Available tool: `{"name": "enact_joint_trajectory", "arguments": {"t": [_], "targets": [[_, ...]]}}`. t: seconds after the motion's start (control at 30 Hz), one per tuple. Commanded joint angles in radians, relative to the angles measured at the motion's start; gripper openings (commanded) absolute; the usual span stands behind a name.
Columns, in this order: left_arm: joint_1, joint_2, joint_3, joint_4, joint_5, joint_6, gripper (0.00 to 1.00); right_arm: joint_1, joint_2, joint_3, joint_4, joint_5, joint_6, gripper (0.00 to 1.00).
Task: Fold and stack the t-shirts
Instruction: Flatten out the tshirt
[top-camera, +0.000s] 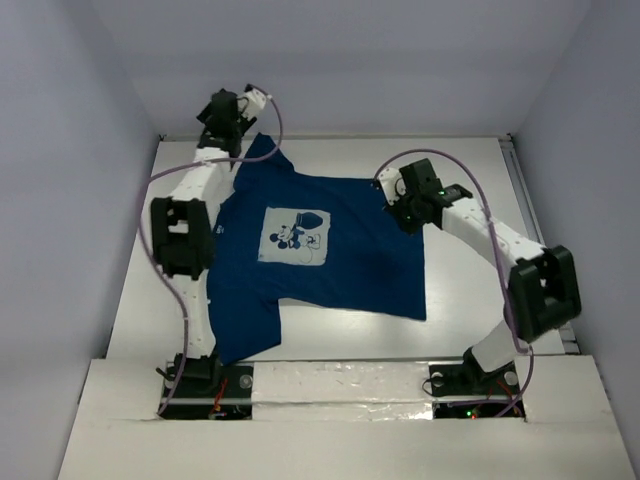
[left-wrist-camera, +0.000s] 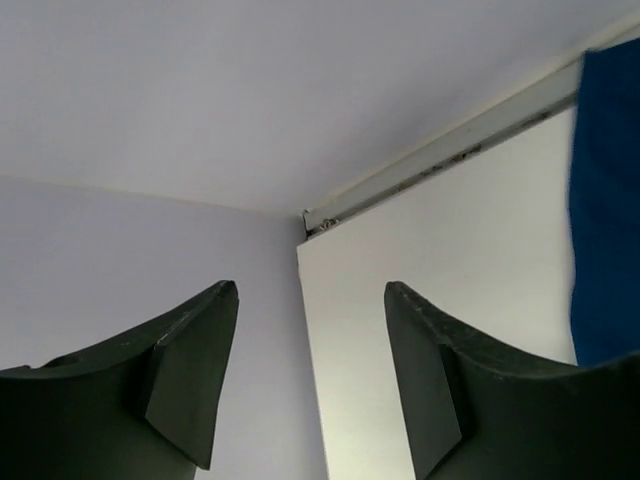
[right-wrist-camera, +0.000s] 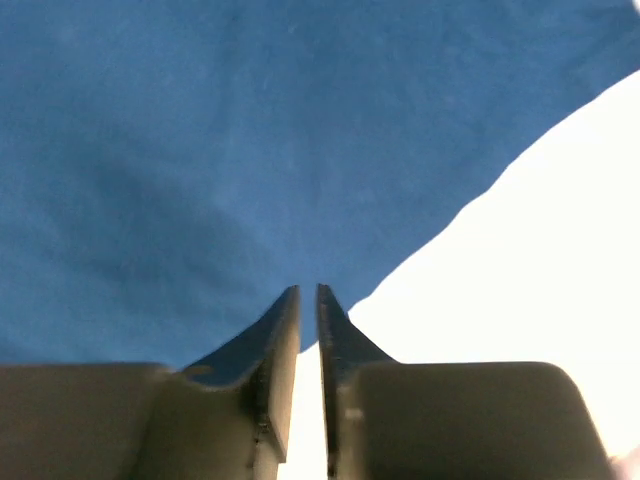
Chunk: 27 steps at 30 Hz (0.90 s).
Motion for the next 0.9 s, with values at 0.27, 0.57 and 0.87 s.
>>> {"name": "enact_joint_trajectory", "arguments": {"t": [0.27, 0.57, 0.87], "targets": [[0.017, -0.813, -0.667, -0.496, 0.636, 0.029, 0.45, 0.036, -0.337, -0.107, -0.226, -0.213, -0.380, 0.31], [0.017, -1.275, -1.060, -0.768, 0.780, 0.254, 0.41, 0.153, -0.234, -0.189, -0.403, -0.196, -0.449, 0.31], [-0.012, -1.359, -1.122, -1.024, 0.898, 0.311, 0.48, 0.205, -0.159, -0.245, -0.480, -0.104, -0.449, 0.33]]}}
